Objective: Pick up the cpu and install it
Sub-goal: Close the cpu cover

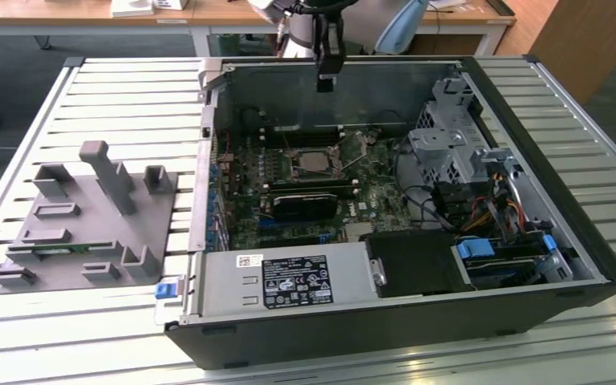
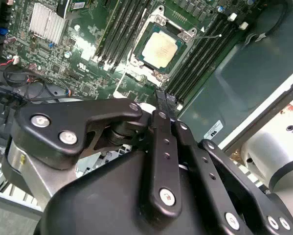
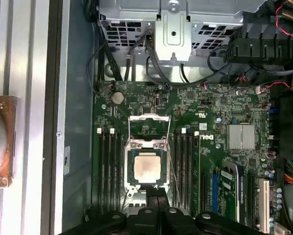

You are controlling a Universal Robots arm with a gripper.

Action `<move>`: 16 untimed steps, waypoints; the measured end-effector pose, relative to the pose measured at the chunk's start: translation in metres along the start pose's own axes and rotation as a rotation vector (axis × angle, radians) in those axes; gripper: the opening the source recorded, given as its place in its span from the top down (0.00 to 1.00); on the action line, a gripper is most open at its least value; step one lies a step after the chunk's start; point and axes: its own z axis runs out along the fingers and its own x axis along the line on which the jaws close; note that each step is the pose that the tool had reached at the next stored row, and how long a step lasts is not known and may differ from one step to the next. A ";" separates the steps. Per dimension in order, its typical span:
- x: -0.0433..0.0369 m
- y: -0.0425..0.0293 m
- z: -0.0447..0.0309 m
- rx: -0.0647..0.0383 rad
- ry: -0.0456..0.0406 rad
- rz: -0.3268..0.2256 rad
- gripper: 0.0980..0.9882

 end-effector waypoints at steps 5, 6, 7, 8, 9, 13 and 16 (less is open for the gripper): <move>0.0004 -0.0006 0.0117 0.000 0.0001 0.000 0.99; 0.0004 -0.0006 0.0111 0.000 0.0001 0.000 0.99; 0.0003 -0.0005 0.0106 0.000 0.0000 0.000 0.99; 0.0003 -0.0005 0.0101 0.000 0.0000 0.000 0.99; 0.0003 -0.0005 0.0095 0.000 0.0001 0.000 0.99; 0.0002 -0.0004 0.0074 0.000 0.0001 0.000 0.99; 0.0002 -0.0003 0.0057 0.000 0.0000 0.000 0.99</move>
